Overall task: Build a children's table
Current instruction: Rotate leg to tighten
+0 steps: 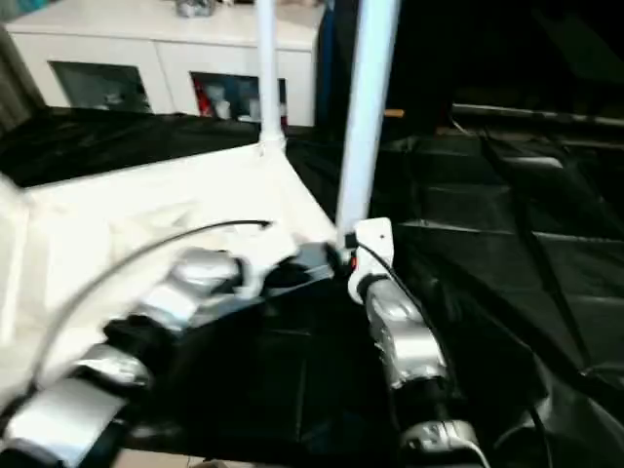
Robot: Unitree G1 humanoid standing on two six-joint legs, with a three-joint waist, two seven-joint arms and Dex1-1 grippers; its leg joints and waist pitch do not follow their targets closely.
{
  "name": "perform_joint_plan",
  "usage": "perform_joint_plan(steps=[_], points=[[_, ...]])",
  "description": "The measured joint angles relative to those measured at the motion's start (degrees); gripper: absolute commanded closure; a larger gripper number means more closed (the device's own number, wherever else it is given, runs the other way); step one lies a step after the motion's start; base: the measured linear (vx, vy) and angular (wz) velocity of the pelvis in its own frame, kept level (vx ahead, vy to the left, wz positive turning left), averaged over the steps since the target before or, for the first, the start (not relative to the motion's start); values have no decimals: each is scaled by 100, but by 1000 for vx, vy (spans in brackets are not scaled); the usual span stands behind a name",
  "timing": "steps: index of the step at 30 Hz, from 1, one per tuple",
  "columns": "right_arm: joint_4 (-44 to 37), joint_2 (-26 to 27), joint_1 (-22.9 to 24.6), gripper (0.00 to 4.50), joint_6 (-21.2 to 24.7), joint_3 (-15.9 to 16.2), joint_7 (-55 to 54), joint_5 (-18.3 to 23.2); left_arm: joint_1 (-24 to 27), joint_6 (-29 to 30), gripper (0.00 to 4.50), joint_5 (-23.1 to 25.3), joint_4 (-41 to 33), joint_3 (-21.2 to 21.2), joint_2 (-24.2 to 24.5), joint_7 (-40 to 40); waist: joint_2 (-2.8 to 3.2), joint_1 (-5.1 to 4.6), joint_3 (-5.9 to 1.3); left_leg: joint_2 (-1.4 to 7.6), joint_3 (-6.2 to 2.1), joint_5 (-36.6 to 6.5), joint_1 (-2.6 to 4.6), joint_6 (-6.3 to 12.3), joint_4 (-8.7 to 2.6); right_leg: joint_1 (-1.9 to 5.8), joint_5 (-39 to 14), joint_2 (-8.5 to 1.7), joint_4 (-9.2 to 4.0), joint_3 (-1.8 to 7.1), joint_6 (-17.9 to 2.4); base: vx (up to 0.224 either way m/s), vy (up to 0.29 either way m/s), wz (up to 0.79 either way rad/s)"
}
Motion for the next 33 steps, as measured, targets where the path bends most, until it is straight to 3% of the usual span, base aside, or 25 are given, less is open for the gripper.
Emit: perform_joint_plan(steps=[2,3,5,13,18,26,27,33], points=[[5,19,-4,178,-30,-9,-17,-24,-17,-12,450,2,26,-10,-5,-1,3,7,-2,1,0,0,-2,0,-2,-1,5,-1,2,-2,10,0,0,0],[11,20,0,123,-69,-24,10,-21,-27,-37,450,2,42,-9,-6,-10,4,12,-2,1,0,0,-3,0,-8,-4,6,-1,2,-3,11,0,0,0],[17,18,3,107,-109,-39,66,-18,-31,-61,450,2,56,-8,-4,-19,7,12,-2,1,0,1,-4,0,-13,-7,6,0,2,-5,12,0,0,0],[-240,-690,181,36,-65,130,1821,437,56,-345,450,-179,-21,48,351,-607,23,-11,8,12,0,1,-13,1,-24,-25,5,10,3,-9,20,0,0,0],[-562,-1291,228,36,7,425,3129,609,207,-567,450,-375,-195,43,705,-1418,23,-7,10,26,0,1,-20,1,-24,-33,1,21,3,-13,22,0,0,0],[-549,-1634,228,36,-28,509,3837,664,321,-603,450,-545,-390,44,977,-2009,22,0,11,26,3,6,-49,9,-12,-60,-5,21,5,-10,18,0,0,0],[-529,-1673,228,62,-73,561,3860,655,322,-606,450,-553,-390,45,990,-2026,19,1,13,27,3,10,-49,15,-14,-62,-5,22,7,-11,18,0,0,0],[-328,-1667,218,105,-208,626,3896,553,322,-618,450,-558,-390,48,1008,-2027,18,-3,14,28,3,10,-55,14,-12,-71,-5,22,12,-11,18,0,0,0]])
